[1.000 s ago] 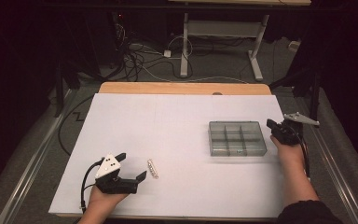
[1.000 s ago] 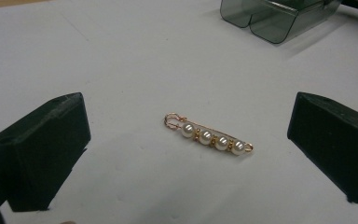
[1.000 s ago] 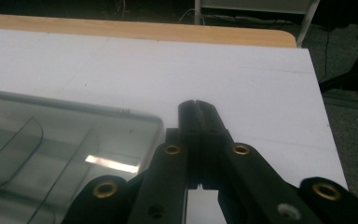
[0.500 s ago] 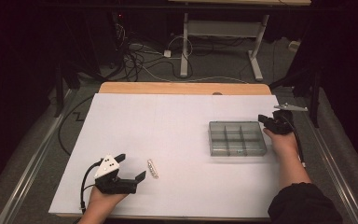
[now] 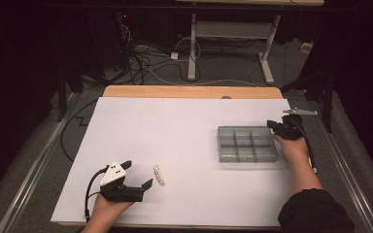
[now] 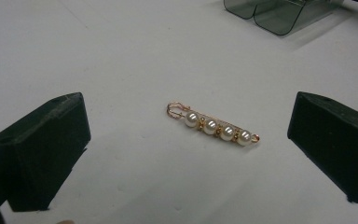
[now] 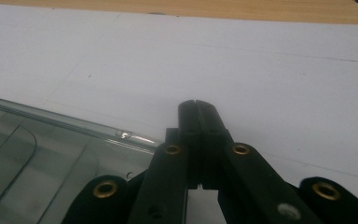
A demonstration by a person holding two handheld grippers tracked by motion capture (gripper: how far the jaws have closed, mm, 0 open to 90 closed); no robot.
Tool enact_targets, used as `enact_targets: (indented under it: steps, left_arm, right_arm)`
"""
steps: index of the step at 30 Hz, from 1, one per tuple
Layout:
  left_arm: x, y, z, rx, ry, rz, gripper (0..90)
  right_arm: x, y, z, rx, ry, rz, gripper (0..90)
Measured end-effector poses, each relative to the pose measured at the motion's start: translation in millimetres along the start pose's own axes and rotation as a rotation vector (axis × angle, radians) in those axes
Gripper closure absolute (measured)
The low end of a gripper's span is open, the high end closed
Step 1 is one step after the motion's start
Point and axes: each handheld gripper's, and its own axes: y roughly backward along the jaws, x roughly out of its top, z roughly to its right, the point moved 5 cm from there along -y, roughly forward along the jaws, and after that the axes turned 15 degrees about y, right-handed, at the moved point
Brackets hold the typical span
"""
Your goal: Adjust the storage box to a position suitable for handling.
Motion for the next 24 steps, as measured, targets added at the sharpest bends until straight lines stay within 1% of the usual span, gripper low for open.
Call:
enact_targets:
  steps: [5, 8, 11, 13, 15, 16, 17, 18, 19, 24]
  left_arm:
    - [0.4, 0.3, -0.2, 0.0, 0.001, 0.003, 0.0]
    - [0.9, -0.2, -0.8, 0.002, 0.011, 0.007, 0.0]
    - [0.9, -1.0, -1.5, 0.003, 0.014, 0.002, 0.0]
    - [0.9, -0.9, -1.5, 0.005, 0.014, 0.002, 0.0]
    - [1.1, -0.5, -1.5, 0.004, 0.015, 0.005, 0.0]
    - [1.3, -0.3, -1.5, 0.004, 0.014, 0.006, 0.0]
    - [1.4, -0.2, -1.4, 0.003, 0.013, 0.007, 0.0]
    - [1.6, -0.1, -1.1, 0.003, 0.013, 0.009, 0.0]
    - [1.7, 0.1, -0.9, 0.002, 0.012, 0.01, 0.0]
    - [2.2, 0.6, 0.3, -0.005, 0.009, 0.011, 0.0]
  right_arm:
    - [-0.9, 0.7, -0.1, 0.003, 0.007, -0.008, 90.0]
    - [-1.3, 1.4, -0.9, 0.0, 0.006, -0.01, 90.0]
    - [-1.3, 1.9, -4.3, 0.006, 0.007, -0.011, 90.0]
    - [-1.0, 2.3, -11.0, 0.017, 0.019, -0.01, 90.0]
    - [-0.9, 2.5, -12.7, 0.02, 0.023, -0.008, 90.0]
    - [-0.8, 3.2, -19.8, 0.029, 0.028, -0.009, 90.0]
    - [-0.8, 3.2, -19.8, 0.029, 0.028, -0.009, 90.0]
    - [-0.2, 3.7, -27.6, 0.04, 0.044, -0.007, 90.0]
    - [-0.2, 3.7, -27.6, 0.04, 0.044, -0.007, 90.0]
    - [0.9, 5.5, -48.2, 0.055, 0.083, -0.006, 90.0]
